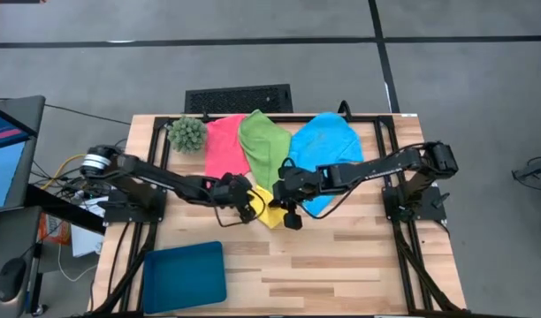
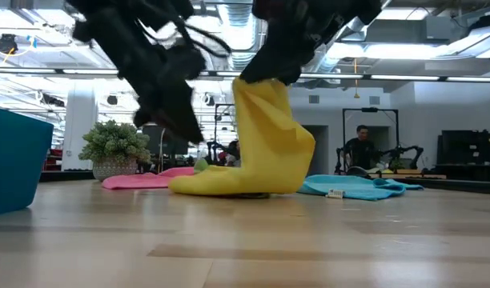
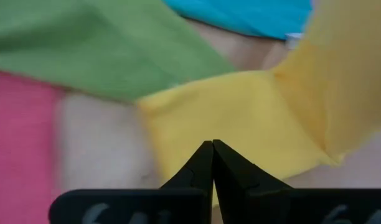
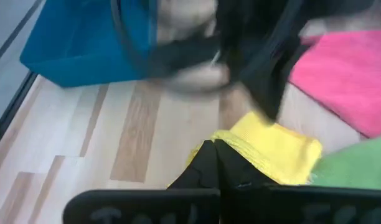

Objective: Fold microfiber towels
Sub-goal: Fold the yellow microfiber towel

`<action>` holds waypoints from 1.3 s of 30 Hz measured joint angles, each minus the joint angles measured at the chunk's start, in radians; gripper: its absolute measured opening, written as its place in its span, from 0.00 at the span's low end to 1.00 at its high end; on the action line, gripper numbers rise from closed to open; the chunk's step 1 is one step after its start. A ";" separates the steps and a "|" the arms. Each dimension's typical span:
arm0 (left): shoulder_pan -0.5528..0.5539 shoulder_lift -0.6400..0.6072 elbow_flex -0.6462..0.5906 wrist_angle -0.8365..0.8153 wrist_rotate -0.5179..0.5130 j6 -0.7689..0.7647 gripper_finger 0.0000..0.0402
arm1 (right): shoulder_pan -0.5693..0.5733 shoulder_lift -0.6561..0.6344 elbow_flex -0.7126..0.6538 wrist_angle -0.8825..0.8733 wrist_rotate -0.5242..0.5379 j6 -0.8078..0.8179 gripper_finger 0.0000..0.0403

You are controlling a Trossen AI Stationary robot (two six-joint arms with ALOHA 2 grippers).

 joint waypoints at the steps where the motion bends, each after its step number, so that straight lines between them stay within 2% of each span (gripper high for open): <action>1: -0.003 -0.027 0.000 -0.042 -0.023 -0.004 0.00 | 0.000 0.012 -0.001 -0.003 -0.004 0.001 0.00; 3: -0.007 -0.070 -0.014 -0.113 -0.071 -0.029 0.00 | -0.001 0.037 0.001 0.002 -0.016 -0.001 0.00; 6: -0.008 -0.104 -0.070 -0.117 -0.084 -0.061 0.00 | -0.001 0.094 0.026 0.004 -0.026 -0.018 0.00; 14: -0.006 -0.046 -0.195 0.116 -0.029 -0.129 0.00 | -0.003 0.210 0.175 0.021 -0.057 -0.077 0.00; 16: -0.005 -0.040 -0.214 0.108 -0.031 -0.149 0.00 | -0.010 0.225 0.188 -0.029 -0.065 -0.078 0.00; 20: 0.002 -0.005 -0.213 0.146 -0.040 -0.146 0.00 | -0.017 0.275 0.219 -0.018 -0.119 -0.078 0.00; 27: 0.006 0.041 -0.210 0.191 -0.014 -0.161 0.00 | -0.032 0.317 0.216 -0.021 -0.092 -0.071 0.02; 34: 0.009 0.030 -0.212 0.174 -0.004 -0.159 0.00 | -0.070 0.318 0.217 -0.007 -0.078 -0.070 0.04; 39: 0.009 0.003 -0.212 0.134 0.006 -0.187 0.00 | -0.083 0.318 0.217 -0.003 -0.079 -0.076 0.10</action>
